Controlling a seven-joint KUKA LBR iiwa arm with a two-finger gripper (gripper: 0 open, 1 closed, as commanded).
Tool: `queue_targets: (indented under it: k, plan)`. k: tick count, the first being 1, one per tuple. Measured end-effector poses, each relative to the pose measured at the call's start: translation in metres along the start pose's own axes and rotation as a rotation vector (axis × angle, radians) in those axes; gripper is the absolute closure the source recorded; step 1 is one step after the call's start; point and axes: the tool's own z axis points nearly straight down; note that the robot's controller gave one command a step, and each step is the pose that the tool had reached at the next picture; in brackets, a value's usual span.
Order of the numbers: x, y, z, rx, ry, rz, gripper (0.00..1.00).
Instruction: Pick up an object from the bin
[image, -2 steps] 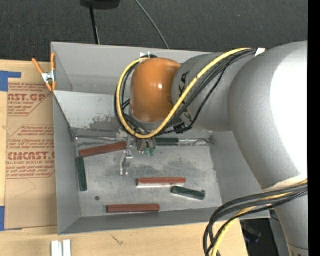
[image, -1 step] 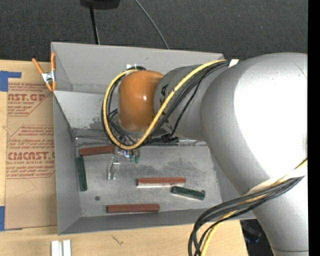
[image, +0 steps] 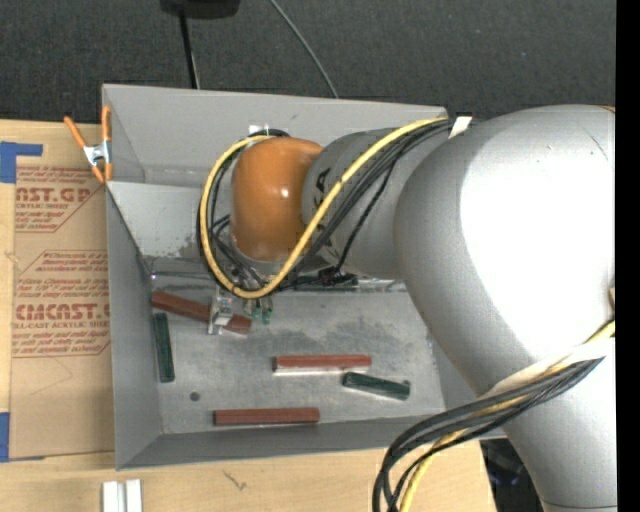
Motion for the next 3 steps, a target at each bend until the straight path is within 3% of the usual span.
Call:
queue_targets:
  k: [1, 2, 3]
  plan:
    - [0.000, 0.000, 0.000, 0.000, 0.000, 0.000, 1.00]
    - [0.000, 0.000, -0.091, 0.008, 0.018, -0.001, 1.00]
    - [-0.001, 0.001, -0.050, 0.005, 0.012, -0.001, 1.00]
